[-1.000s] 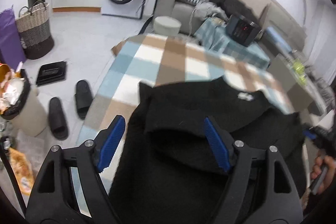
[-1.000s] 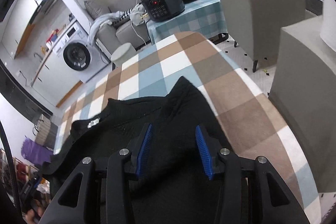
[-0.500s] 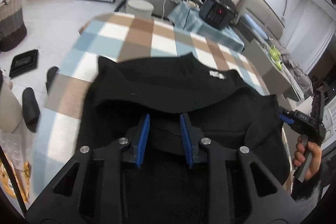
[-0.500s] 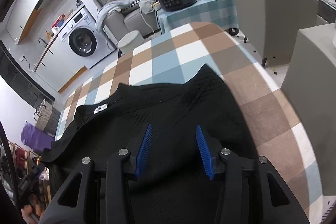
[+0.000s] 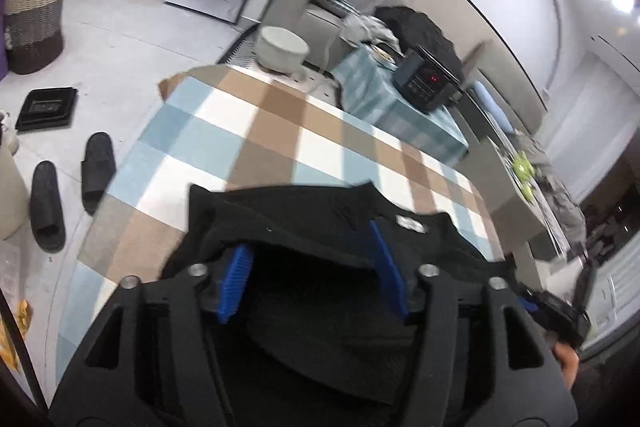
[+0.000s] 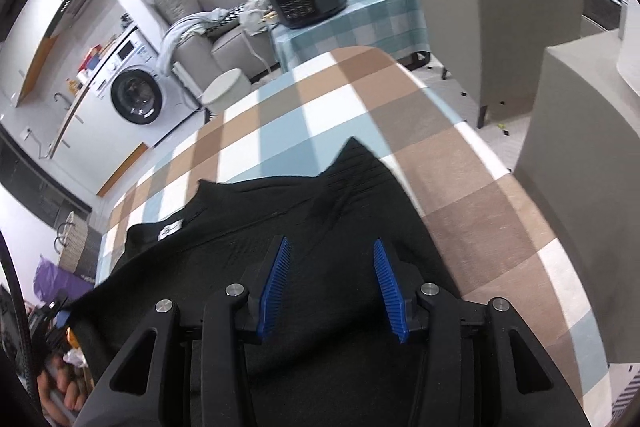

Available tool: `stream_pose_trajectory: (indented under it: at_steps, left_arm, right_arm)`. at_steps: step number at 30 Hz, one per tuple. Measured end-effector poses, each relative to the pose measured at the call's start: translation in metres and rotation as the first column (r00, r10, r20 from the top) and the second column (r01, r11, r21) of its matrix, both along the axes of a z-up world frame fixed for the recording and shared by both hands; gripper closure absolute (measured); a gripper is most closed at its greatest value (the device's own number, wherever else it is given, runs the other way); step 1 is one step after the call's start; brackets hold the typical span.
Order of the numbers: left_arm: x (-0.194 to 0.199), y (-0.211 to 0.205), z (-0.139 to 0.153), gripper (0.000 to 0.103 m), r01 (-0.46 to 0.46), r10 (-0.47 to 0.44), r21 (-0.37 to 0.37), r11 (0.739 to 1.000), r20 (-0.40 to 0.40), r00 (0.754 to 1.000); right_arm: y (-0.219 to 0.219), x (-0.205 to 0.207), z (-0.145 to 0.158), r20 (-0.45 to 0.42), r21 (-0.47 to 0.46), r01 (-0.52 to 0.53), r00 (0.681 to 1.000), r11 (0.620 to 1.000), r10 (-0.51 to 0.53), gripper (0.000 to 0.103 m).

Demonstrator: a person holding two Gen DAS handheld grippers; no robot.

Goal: Fold small clothes

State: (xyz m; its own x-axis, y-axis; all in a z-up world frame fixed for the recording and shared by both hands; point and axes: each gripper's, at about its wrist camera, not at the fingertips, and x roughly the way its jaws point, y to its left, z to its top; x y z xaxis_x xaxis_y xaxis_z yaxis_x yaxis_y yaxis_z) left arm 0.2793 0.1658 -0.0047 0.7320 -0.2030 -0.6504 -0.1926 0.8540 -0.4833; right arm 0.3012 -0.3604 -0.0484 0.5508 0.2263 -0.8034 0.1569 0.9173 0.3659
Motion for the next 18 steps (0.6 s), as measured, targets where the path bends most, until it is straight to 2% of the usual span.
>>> stream_pose_trajectory:
  at_steps: [1,4,5,10,12,13,14,16,18]
  left_arm:
    - [0.001,-0.006,0.003,0.037,0.033,-0.033,-0.003,0.999,-0.013,0.999]
    - [-0.003,-0.023,0.006,0.037,0.115,-0.115,0.001,0.993,-0.04,0.993]
    - [-0.006,-0.029,0.008,0.037,0.124,-0.124,0.01,0.992,-0.045,0.991]
    - [-0.026,-0.036,0.019,0.037,0.133,-0.132,0.055,0.99,-0.023,0.991]
    - [-0.034,-0.03,0.022,0.037,0.111,-0.111,0.063,0.992,-0.01,0.994]
    - [-0.038,-0.025,0.023,0.037,0.094,-0.094,0.062,0.994,-0.004,0.996]
    - [-0.041,-0.02,0.024,0.037,0.073,-0.074,0.064,0.995,0.002,0.997]
    - [-0.045,-0.005,0.024,0.037,0.027,-0.028,0.061,0.998,0.016,0.999]
    - [-0.046,0.008,0.021,0.037,-0.011,0.011,0.058,0.998,0.01,1.0]
  right_arm:
    - [-0.001,0.002,-0.001,-0.003,-0.001,0.002,1.0,1.0,-0.002,0.056]
    - [0.004,0.011,-0.006,-0.011,-0.027,-0.01,1.0,1.0,0.009,0.047]
    - [0.007,0.014,-0.007,-0.011,-0.037,-0.014,1.0,0.999,0.014,0.045]
    - [0.021,0.036,-0.017,-0.025,-0.16,-0.014,1.0,0.987,0.01,0.045]
    - [0.026,0.043,-0.021,-0.034,-0.231,-0.007,0.999,0.973,-0.001,0.065]
    - [0.026,0.046,-0.023,-0.041,-0.265,0.002,0.999,0.964,-0.014,0.08]
    - [0.025,0.048,-0.024,-0.045,-0.278,0.007,0.999,0.96,-0.02,0.087]
    - [0.019,0.045,-0.014,-0.004,-0.237,0.012,1.0,0.971,-0.013,0.096]
    - [0.008,0.039,0.007,0.092,-0.198,0.041,0.996,0.979,-0.023,0.096]
